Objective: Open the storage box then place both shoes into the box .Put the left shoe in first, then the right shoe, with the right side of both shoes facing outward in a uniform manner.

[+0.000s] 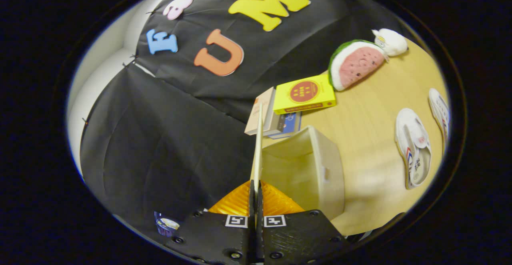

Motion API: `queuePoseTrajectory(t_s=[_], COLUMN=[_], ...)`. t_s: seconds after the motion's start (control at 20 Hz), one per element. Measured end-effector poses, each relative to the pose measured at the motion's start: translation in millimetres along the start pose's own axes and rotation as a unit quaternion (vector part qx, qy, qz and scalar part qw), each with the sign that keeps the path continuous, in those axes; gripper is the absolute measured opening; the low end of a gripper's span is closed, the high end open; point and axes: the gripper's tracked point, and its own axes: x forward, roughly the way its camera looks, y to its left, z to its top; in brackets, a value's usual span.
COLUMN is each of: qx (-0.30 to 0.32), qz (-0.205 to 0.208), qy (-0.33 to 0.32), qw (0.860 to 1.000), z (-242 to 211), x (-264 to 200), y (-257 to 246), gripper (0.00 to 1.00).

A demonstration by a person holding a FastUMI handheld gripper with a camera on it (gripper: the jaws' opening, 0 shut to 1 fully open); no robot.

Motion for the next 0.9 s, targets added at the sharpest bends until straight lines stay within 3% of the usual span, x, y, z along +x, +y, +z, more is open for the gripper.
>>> queuePoseTrajectory(t_s=[0.4, 0.65, 0.7, 0.75, 0.9], qx=[-0.169, -0.272, -0.281, -0.284, -0.279], qz=[0.028, 0.027, 0.026, 0.026, 0.011], qy=[0.028, -0.005, -0.013, -0.018, -0.033], qw=[0.985, 0.962, 0.959, 0.958, 0.960], z=[-26.3, -34.9, -37.0, -37.6, -34.5], x=[69.0, 96.5, 97.5, 97.5, 90.9], y=[123.6, 167.0, 171.2, 172.5, 160.9], gripper=[0.01, 0.67, 0.76, 0.82, 0.82])
